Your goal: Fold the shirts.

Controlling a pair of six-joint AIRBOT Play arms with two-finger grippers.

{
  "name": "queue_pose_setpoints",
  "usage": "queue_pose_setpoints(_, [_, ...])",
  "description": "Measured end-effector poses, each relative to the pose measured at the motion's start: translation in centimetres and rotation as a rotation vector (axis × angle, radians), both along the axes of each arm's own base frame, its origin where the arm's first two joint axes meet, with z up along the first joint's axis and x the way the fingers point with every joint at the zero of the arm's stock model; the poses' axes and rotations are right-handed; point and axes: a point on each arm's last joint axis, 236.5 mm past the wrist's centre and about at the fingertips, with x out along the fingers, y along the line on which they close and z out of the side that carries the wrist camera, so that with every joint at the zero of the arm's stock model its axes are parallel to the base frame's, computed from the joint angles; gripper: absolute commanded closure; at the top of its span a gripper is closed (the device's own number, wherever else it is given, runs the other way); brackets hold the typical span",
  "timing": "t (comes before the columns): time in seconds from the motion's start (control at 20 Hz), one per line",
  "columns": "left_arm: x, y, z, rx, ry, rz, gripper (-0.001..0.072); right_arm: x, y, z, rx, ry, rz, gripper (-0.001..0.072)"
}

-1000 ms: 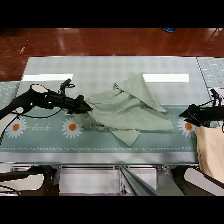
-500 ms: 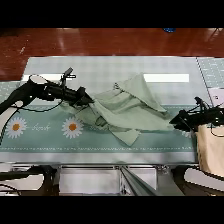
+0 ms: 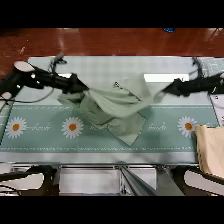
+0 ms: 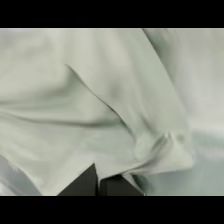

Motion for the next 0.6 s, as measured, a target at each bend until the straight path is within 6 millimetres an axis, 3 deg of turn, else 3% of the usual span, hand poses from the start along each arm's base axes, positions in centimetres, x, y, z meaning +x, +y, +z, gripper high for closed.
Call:
queue_pose_setpoints(0.05, [1.3, 0.7, 2.8, -0.005, -0.057, 0.021, 0.0686, 1.5, -0.2, 4.3, -0.023, -0.108, 0.0, 0.0692])
queue_pose_setpoints(0.15, [3.2, 1.9, 9.8, -0.013, -0.209, 0.052, 0.0687, 3.3, -0.3, 15.0, -0.075, -0.374, -0.01, 0.0692])
queue_pose_setpoints(0.25, [3.4, 2.8, 17.7, -0.007, -0.379, 0.067, 0.0687, 2.3, -0.4, 24.9, -0.146, -0.615, -0.028, 0.0692])
queue_pose_setpoints(0.35, [1.7, 3.5, 24.5, 0.032, -0.536, 0.066, 0.0686, -0.9, -0.5, 33.0, -0.235, -0.82, -0.059, 0.0692])
queue_pose_setpoints(0.45, [-1.3, 4.1, 29.9, 0.09, -0.674, 0.071, 0.0686, -5.4, -0.6, 38.9, -0.323, -0.981, -0.108, 0.0692])
queue_pose_setpoints(0.6, [-7.1, 4.6, 35.5, 0.171, -0.841, 0.093, 0.0686, -12.3, -1.1, 43.7, -0.446, -1.121, -0.188, 0.0691])
